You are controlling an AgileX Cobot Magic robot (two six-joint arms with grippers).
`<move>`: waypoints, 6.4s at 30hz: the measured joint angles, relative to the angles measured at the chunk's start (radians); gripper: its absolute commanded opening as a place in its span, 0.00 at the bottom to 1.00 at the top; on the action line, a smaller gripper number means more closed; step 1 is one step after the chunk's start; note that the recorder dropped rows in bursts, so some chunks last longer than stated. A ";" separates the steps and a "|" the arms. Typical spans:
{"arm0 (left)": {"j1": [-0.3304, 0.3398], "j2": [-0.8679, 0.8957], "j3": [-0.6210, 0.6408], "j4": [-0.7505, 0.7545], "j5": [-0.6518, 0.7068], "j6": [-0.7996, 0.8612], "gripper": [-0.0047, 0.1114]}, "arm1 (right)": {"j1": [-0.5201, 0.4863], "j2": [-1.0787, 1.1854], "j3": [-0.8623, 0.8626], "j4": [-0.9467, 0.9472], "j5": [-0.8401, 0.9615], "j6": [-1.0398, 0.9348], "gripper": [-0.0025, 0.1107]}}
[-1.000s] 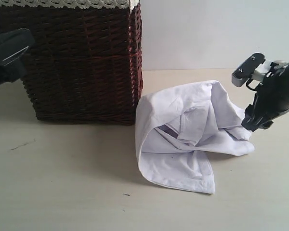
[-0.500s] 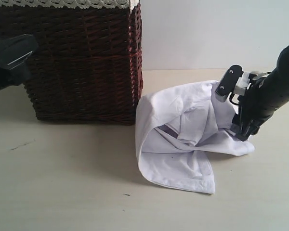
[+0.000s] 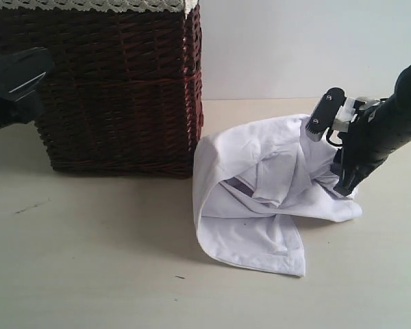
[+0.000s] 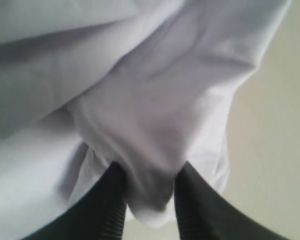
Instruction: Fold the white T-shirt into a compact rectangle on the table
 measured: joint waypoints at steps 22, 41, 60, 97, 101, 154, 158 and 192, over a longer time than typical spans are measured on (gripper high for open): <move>0.000 0.000 0.000 0.002 -0.005 0.026 0.04 | 0.000 -0.262 -0.087 -0.008 -0.006 0.156 0.02; 0.000 0.000 0.000 0.012 0.006 0.026 0.04 | 0.000 -0.526 -0.302 -0.008 0.138 0.384 0.02; 0.000 0.000 0.069 0.125 0.041 -0.055 0.04 | -0.090 -0.322 -0.397 -0.688 0.688 1.092 0.02; 0.000 0.000 0.072 0.576 -0.100 -0.339 0.04 | -0.124 -0.147 -0.216 -0.022 0.599 0.353 0.41; 0.000 0.000 0.072 0.578 -0.104 -0.339 0.04 | -0.087 -0.145 -0.138 -0.269 0.391 0.423 0.48; -0.134 0.161 0.004 0.734 -0.162 -0.342 0.09 | -0.080 -0.385 -0.333 -0.057 0.430 0.361 0.02; -0.284 0.290 -0.111 0.734 -0.111 -0.321 0.16 | -0.080 -0.373 -0.333 -0.057 0.439 0.376 0.02; -0.685 1.070 -1.151 0.394 0.900 -0.257 0.08 | -0.080 -0.362 -0.333 0.013 0.439 0.420 0.02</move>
